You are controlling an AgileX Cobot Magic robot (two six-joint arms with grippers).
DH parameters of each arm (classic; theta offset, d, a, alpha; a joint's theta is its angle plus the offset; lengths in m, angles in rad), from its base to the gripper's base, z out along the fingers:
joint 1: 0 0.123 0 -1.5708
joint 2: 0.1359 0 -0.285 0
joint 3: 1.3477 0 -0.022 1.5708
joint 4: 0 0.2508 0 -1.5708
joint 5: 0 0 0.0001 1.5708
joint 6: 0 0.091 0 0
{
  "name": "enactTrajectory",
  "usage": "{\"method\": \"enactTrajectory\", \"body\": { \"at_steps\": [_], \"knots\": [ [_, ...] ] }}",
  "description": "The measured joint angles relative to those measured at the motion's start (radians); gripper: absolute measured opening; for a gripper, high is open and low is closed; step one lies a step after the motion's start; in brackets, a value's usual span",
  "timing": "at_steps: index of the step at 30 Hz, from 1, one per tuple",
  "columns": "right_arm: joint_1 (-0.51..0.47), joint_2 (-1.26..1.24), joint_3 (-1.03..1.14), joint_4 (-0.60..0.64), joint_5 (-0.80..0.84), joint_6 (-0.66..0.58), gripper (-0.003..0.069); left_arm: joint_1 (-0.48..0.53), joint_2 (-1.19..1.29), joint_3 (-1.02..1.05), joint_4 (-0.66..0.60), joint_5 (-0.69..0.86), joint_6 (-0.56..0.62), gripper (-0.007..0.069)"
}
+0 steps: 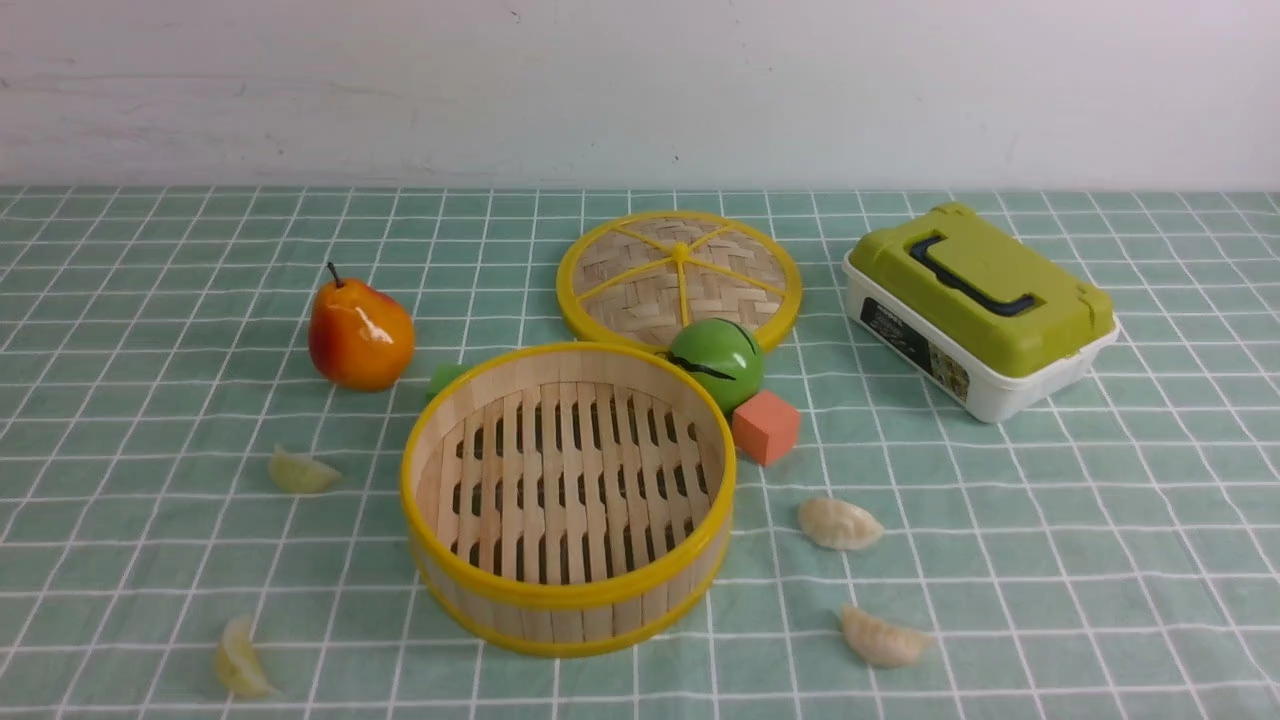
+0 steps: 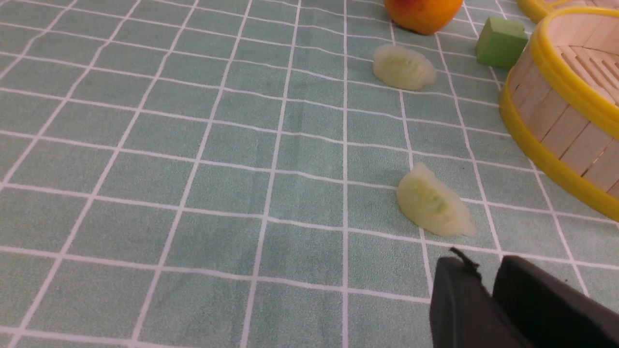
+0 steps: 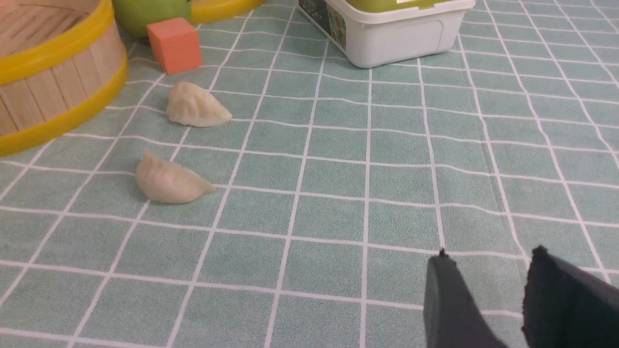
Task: Put the dumplings into the steamer on the table with the blue tablecloth.
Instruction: 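Reach for and grasp a dumpling on the table with the left gripper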
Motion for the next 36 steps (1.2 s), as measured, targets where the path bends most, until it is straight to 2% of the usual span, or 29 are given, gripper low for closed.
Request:
{"method": "enactTrajectory", "body": {
  "at_steps": [28, 35, 36],
  "knots": [
    [0.0, 0.0, 0.0, -0.003, 0.0, 0.003, 0.024, 0.0, 0.0, 0.001, 0.023, -0.026, 0.001, 0.0114],
    [0.0, 0.0, 0.008, -0.013, -0.081, 0.003, 0.024, 0.0, 0.0, 0.002, 0.004, -0.221, 0.001, 0.0122],
    [0.0, 0.0, 0.009, -0.014, -0.15, 0.003, 0.024, 0.0, 0.0, 0.002, 0.003, -0.299, 0.001, 0.0122]
  ]
}}
